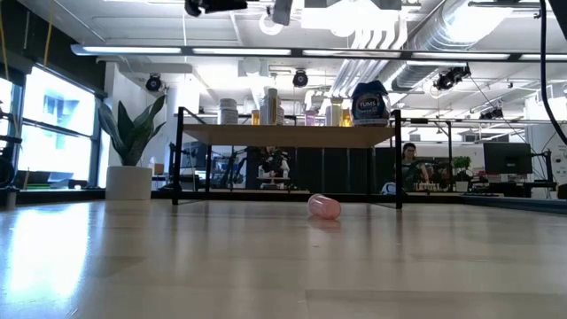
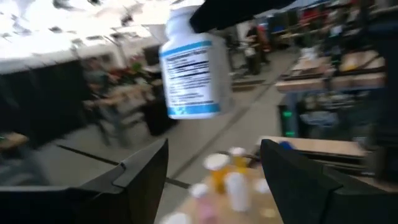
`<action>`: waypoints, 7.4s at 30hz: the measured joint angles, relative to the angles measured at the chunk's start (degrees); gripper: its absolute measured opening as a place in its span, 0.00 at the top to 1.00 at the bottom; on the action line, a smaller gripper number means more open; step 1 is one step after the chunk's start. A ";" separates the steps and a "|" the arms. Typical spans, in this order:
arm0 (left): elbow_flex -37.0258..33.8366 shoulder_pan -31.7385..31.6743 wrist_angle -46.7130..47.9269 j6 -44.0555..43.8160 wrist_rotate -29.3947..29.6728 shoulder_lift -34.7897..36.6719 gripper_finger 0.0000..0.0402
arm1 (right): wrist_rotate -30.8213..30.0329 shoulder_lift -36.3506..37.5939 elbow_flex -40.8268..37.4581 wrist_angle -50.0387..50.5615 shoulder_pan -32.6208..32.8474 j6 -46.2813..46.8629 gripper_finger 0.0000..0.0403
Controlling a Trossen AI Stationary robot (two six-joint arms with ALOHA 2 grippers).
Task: Pick and place medicine bottles onto shelf by color
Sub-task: Put the white pill bottle on the shelf, then put the pink pill bottle on the shelf
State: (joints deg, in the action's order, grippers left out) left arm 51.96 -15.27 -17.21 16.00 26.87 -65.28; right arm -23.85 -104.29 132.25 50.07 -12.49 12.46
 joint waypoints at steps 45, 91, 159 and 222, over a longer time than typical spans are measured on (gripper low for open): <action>-0.04 -3.54 10.27 -9.96 -9.33 4.90 0.39 | -15.29 -5.15 0.00 30.96 3.56 0.57 0.58; 0.00 -8.98 18.49 -10.87 -8.22 4.85 0.39 | 0.48 21.52 -45.83 -25.53 -1.95 -11.00 0.58; 0.00 -13.55 18.89 -8.53 -9.33 4.85 0.39 | 7.34 7.08 -45.88 -17.56 -5.14 -12.72 0.49; 0.00 -13.46 31.04 -9.34 -17.86 10.32 0.39 | 7.81 14.68 -42.94 -16.82 16.10 27.58 0.46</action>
State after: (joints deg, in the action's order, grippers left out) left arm 51.96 -28.73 13.83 6.67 9.01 -54.96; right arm -16.04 -89.61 89.31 33.26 3.61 40.04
